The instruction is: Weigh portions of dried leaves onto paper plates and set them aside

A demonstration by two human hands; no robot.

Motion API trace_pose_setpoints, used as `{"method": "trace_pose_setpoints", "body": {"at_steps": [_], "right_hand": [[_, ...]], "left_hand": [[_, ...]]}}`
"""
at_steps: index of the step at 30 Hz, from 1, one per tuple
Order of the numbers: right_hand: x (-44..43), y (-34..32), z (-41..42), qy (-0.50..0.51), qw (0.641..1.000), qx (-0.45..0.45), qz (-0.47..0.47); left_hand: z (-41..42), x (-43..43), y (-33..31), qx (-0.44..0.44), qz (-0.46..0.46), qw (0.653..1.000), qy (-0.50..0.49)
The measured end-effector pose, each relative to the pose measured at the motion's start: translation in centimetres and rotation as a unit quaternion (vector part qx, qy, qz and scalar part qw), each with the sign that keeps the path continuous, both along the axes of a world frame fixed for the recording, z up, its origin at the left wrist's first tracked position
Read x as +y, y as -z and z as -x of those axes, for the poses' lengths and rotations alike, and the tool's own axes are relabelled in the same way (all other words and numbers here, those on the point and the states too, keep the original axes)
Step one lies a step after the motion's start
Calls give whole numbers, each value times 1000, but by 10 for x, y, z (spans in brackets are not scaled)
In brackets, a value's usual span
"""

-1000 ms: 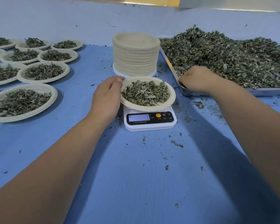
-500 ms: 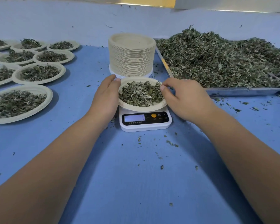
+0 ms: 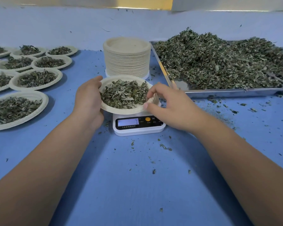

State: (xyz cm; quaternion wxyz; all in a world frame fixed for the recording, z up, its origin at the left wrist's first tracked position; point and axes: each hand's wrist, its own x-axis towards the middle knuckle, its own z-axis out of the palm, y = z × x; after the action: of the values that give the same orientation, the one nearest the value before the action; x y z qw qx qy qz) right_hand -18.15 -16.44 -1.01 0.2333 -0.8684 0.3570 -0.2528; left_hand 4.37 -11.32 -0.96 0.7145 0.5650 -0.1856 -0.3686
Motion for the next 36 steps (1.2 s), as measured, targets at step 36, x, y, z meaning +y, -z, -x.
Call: {"method": "trace_pose_setpoints", "body": {"at_steps": [36], "right_hand": [[153,17,-213,-263,965,23,9]], "left_hand": [[-103,263,-1,-506,-271,773,-269]]}}
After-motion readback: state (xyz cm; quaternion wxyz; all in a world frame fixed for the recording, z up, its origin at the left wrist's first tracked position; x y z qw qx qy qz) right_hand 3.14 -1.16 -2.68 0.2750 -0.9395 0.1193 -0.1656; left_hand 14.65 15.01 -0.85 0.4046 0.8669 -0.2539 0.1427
